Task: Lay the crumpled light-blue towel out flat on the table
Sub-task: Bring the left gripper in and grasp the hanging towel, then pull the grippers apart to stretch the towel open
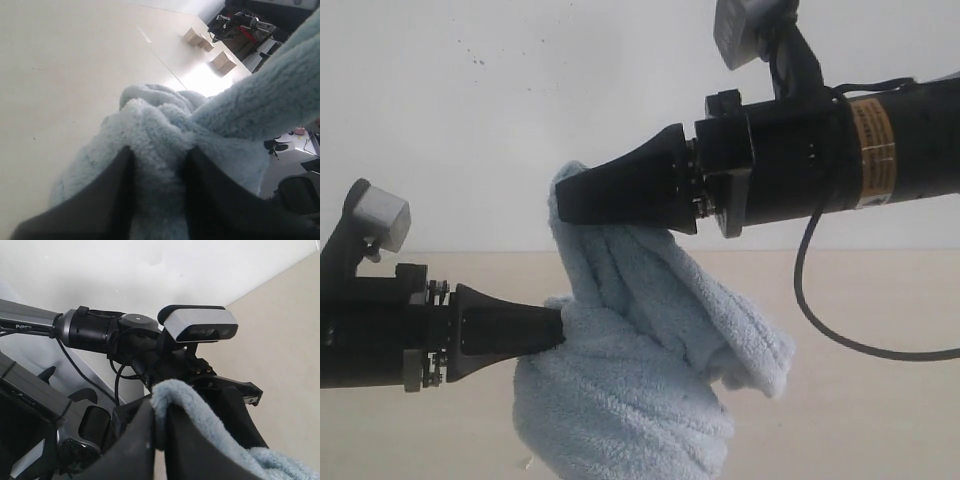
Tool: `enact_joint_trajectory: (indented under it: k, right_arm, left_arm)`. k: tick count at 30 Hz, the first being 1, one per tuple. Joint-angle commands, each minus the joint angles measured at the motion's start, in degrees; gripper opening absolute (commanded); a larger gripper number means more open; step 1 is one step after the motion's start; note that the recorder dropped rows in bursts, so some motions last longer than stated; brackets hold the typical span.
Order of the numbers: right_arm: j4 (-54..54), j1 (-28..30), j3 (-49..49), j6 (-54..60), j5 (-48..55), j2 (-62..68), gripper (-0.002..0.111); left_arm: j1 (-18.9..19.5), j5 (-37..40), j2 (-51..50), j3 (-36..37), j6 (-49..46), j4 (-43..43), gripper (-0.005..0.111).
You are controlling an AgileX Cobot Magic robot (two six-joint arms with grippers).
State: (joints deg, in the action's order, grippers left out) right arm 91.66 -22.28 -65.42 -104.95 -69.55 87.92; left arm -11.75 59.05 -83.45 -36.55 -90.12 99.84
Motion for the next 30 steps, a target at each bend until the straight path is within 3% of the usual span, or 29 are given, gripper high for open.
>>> enact_joint_trajectory:
  k: [1, 7, 10, 17, 26, 30]
  right_arm:
    - [-2.61, -0.12, 0.04, 1.84, 1.19, -0.58, 0.001]
    - [-2.61, 3.18, 0.04, 2.11, 3.21, -0.58, 0.001]
    - [-1.57, 10.67, 0.04, 1.74, 2.38, -0.58, 0.001]
    - [-1.35, 29.19, 0.04, 0.11, -0.41, -0.67, 0.001]
    - [0.39, 28.29, 0.04, -1.28, -0.41, -0.67, 0.001]
    - [8.29, 28.46, 0.04, -4.78, -0.41, -0.67, 0.001]
  left_arm:
    - [-0.35, 0.92, -0.83, -0.05, 0.55, 0.11, 0.004]
    - [-0.35, 3.91, -0.83, -0.05, 1.48, -9.12, 0.004]
    - [-0.23, 4.17, -0.83, -0.05, 2.74, -14.02, 0.004]
    - [-0.13, 3.94, -0.83, -0.05, 2.74, -14.89, 0.004]
    - [-0.13, 3.94, -0.83, -0.05, 2.74, -14.89, 0.004]
    - [-0.13, 5.12, -0.83, -0.05, 2.74, -14.87, 0.004]
